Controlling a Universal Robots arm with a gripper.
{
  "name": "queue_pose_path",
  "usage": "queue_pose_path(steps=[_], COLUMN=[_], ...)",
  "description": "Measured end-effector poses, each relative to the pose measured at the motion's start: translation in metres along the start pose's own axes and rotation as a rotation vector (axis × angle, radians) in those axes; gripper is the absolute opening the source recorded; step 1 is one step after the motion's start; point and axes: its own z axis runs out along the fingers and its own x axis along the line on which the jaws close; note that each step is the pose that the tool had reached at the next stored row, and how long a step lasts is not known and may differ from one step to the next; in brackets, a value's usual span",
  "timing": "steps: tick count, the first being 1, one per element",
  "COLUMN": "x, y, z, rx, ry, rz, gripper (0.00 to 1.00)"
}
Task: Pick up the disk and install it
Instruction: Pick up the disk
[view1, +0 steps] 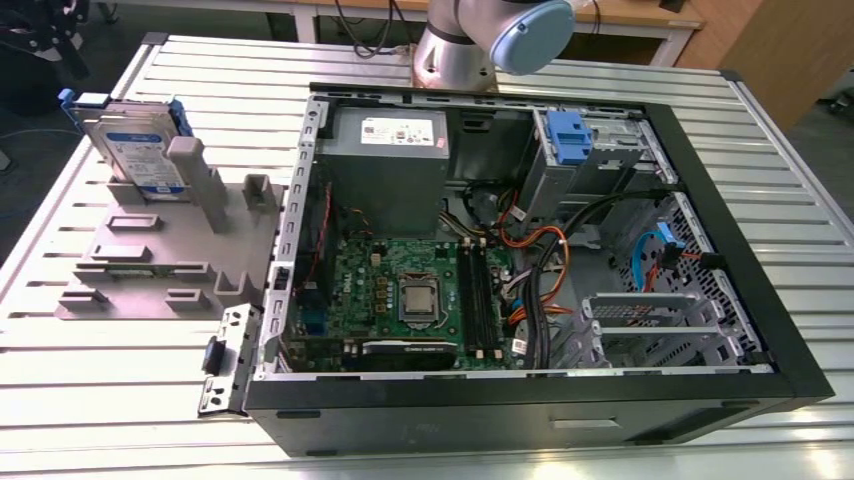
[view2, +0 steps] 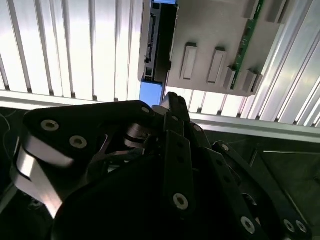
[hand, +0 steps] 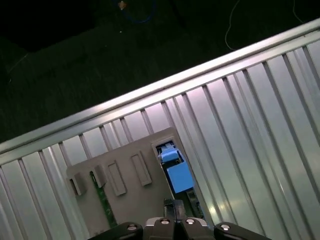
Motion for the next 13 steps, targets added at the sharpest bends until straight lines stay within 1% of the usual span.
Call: queue_pose_path(steps=[4,9,13], x=[0.0,0.0,0.0], y=[0.0,0.0,0.0], z=[0.0001,0.0,0.0], rx=[-0.0008,-0.0017,-0.0022], ry=[0.0003,0.0007,0.0009], rz=[-0.061,-0.116,-0.153], gripper=[0.11,0.11,0.11])
